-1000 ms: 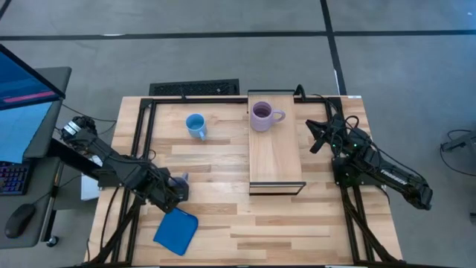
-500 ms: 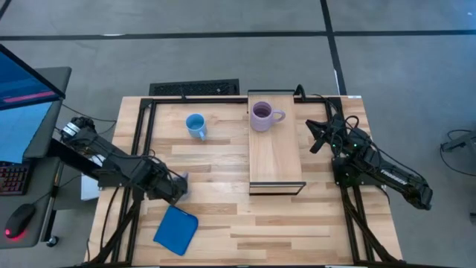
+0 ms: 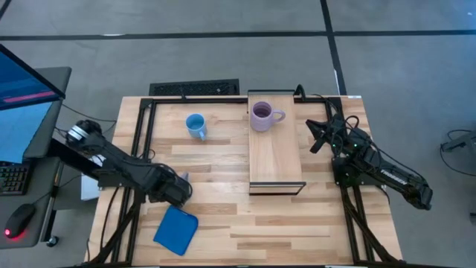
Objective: Stack small to large cups/mugs on shelf
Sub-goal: Put the blue mug on the shelf
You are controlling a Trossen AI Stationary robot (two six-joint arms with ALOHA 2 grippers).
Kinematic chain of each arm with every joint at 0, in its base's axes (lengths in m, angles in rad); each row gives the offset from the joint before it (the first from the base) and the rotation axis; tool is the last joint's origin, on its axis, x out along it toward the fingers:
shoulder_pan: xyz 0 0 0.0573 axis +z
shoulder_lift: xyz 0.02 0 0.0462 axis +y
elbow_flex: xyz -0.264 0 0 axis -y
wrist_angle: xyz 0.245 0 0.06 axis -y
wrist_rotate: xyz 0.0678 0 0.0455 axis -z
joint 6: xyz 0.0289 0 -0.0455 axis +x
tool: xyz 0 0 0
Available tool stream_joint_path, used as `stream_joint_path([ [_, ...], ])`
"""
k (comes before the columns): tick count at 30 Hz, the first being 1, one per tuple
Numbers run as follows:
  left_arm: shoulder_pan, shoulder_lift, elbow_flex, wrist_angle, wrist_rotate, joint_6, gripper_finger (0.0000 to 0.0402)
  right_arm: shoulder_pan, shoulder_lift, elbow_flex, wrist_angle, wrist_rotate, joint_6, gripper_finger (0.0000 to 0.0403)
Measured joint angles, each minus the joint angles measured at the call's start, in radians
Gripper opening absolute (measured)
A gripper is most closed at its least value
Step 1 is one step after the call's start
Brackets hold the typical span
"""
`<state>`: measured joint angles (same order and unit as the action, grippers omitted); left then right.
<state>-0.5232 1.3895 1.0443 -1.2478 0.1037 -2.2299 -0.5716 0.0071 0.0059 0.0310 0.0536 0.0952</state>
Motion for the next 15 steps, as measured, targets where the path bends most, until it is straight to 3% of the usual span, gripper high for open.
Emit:
stream_joint_path([
  [6, 0.036, 0.005, 0.000, 0.008, -0.054, 0.009, 0.0112, 0.000, 0.000, 0.000, 0.002, 0.000, 0.001, 0.0064],
  [15, 0.052, 0.005, 0.000, -0.024, -0.033, 0.011, 0.0112, 0.000, 0.000, 0.000, 0.004, 0.000, 0.001, 0.0064],
])
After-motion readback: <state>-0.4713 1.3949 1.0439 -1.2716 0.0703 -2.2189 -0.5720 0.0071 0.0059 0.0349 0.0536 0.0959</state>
